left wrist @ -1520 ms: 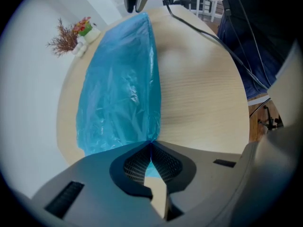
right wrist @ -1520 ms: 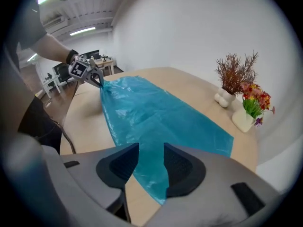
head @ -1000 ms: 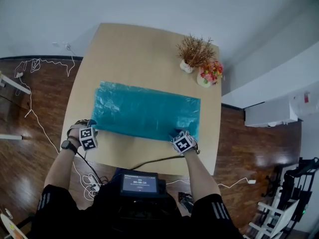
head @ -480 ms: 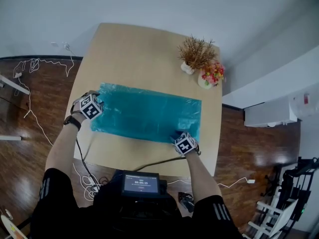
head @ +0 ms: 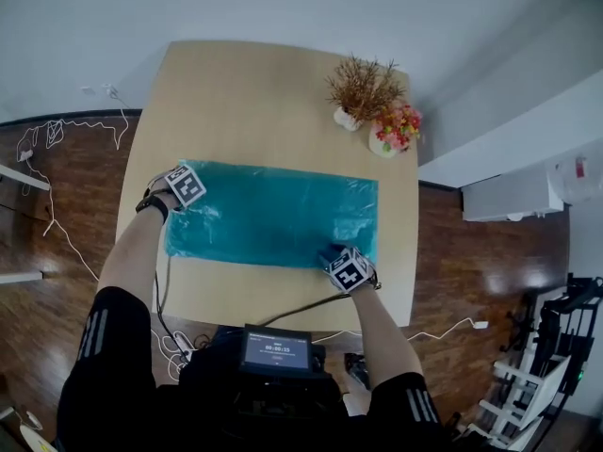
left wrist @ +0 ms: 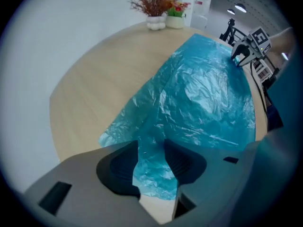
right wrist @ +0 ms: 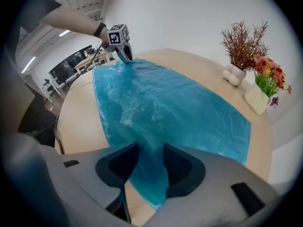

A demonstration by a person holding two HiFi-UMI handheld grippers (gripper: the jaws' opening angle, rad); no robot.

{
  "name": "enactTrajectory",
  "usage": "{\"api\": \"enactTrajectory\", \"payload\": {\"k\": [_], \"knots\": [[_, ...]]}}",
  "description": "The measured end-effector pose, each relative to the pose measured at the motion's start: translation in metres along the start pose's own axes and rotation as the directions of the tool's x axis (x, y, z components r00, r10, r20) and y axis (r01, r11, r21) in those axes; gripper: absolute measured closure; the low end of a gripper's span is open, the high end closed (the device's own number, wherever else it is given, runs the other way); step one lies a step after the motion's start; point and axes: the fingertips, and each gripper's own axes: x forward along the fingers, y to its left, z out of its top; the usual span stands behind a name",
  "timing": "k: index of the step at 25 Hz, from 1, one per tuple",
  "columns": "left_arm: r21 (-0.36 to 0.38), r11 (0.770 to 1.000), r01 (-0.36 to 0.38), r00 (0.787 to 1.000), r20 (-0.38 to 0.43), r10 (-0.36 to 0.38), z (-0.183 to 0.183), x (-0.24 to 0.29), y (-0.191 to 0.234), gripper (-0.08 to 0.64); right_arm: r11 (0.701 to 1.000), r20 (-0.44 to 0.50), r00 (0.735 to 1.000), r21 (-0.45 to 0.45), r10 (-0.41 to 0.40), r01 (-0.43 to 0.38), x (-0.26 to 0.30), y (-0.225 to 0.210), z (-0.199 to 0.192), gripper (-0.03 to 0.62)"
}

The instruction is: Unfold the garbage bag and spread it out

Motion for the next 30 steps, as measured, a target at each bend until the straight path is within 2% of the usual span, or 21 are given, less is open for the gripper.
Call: {"api": "enactTrajectory", "payload": {"k": [2,4,7,9,12,15,17,20,24,27,28,30], "knots": [[-0.004,1.0,0.015,1.0,0.012,-0.014,0.001,0.001,-0.002,0.399,1.0,0.009,1.0,0.007,0.0,-0.001,0.001,-0.001,0.001,0.39],[0.023,0.999,0.03,0.999,0.021,-0.03,0.002,0.002,-0.007,0.422,1.0,0.014,1.0,0.013,0.001,-0.001,0.001,-0.001,-0.001,0.39],[0.103,0.994,0.026,0.999,0.031,-0.029,0.001,0.004,-0.017,0.535,1.0,0.004,1.0,0.006,-0.004,0.004,0.002,0.0,-0.002,0.39],[0.153,0.988,-0.016,0.999,0.053,0.008,0.0,0.003,-0.021,0.56,1.0,-0.007,1.0,-0.009,-0.01,0.01,0.004,0.001,-0.001,0.39],[0.208,0.972,-0.104,0.991,0.109,0.083,0.001,-0.005,-0.027,0.56,0.997,-0.006,0.999,-0.07,-0.042,0.042,0.0,0.0,0.005,0.394],[0.252,0.944,-0.213,0.971,0.165,0.175,0.004,-0.017,-0.027,0.56,0.991,0.06,0.995,-0.103,-0.082,0.088,-0.01,-0.004,0.021,0.394],[0.271,0.918,-0.291,0.948,0.213,0.238,0.007,-0.033,-0.028,0.56,0.985,0.118,0.987,-0.121,-0.112,0.127,-0.02,-0.006,0.039,0.396],[0.29,0.866,-0.408,0.895,0.313,0.317,0.019,-0.07,-0.037,0.56,0.97,0.21,0.968,-0.169,-0.139,0.176,-0.038,-0.01,0.078,0.397],[0.34,0.771,-0.539,0.818,0.429,0.383,0.027,-0.117,-0.066,0.56,0.929,0.297,0.945,-0.291,-0.138,0.228,-0.063,-0.008,0.13,0.395],[0.36,0.705,-0.611,0.765,0.498,0.408,0.027,-0.15,-0.092,0.56,0.89,0.316,0.941,-0.385,-0.122,0.245,-0.072,0.0,0.16,0.39],[0.36,0.691,-0.626,0.751,0.518,0.41,0.026,-0.16,-0.103,0.56,0.876,0.316,0.942,-0.414,-0.115,0.246,-0.074,0.003,0.169,0.384],[0.352,0.682,-0.641,0.731,0.552,0.402,0.024,-0.178,-0.126,0.56,0.851,0.311,0.945,-0.466,-0.098,0.241,-0.076,0.012,0.183,0.37]]}}
